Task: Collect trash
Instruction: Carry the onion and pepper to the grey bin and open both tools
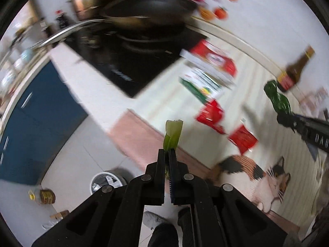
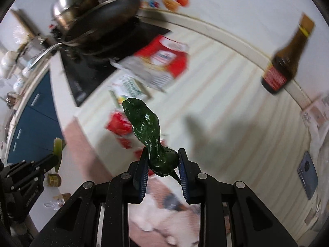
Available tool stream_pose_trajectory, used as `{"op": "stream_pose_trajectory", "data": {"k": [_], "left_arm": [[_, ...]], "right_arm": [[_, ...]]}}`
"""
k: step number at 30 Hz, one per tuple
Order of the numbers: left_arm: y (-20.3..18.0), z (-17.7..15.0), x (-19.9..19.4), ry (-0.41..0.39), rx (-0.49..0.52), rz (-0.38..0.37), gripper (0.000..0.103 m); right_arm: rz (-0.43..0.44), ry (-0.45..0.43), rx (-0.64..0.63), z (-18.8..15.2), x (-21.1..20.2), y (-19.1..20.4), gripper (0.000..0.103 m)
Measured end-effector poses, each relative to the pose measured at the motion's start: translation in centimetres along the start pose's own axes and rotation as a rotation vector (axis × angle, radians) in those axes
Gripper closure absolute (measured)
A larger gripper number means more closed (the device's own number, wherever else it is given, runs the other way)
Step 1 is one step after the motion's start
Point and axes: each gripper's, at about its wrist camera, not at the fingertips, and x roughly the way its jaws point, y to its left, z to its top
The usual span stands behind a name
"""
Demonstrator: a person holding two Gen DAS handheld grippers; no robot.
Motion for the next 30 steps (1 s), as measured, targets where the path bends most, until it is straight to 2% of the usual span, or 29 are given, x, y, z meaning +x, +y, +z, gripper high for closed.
{"op": "stream_pose_trajectory", "data": {"k": [2,8,12,16,20,24,30], "left_arm": [[3.1,-0.5,-1.1,-0.027,-0.063,0.027,0.102],[11.5,-3.4,-3.2,-0.069,-0.233,0.104,0.102],[17.5,-6.8,-2.9,-0.045,-0.353,0.145,0.102],[23.0,-11.0,-0.7,0.014,-0.482,0.157,0.102],[29.7,-16.4,4.1,0.097,-0.662,0.133,0.102],[35.5,-22.3,11.9,0.189,-0.850,0.070,0.102],[40.8,-29.1,23.5,0.295,-0.996,-0.022,0.102]], "right_arm": [[0.008,-0.021,-0.045,-0.1,0.1,3.4,0.075],[0.089,-0.003,-0.188,-1.8,1.0,13.4,0.075],[0.131,0.034,-0.287,-3.5,3.5,20.2,0.075],[0.170,0.106,-0.356,-5.9,7.6,26.7,0.075],[0.231,0.196,-0.401,-9.0,13.1,32.5,0.075],[0.282,0.317,-0.388,-12.9,22.0,36.8,0.075],[0.307,0.487,-0.353,-19.9,36.6,40.9,0.075]]}}
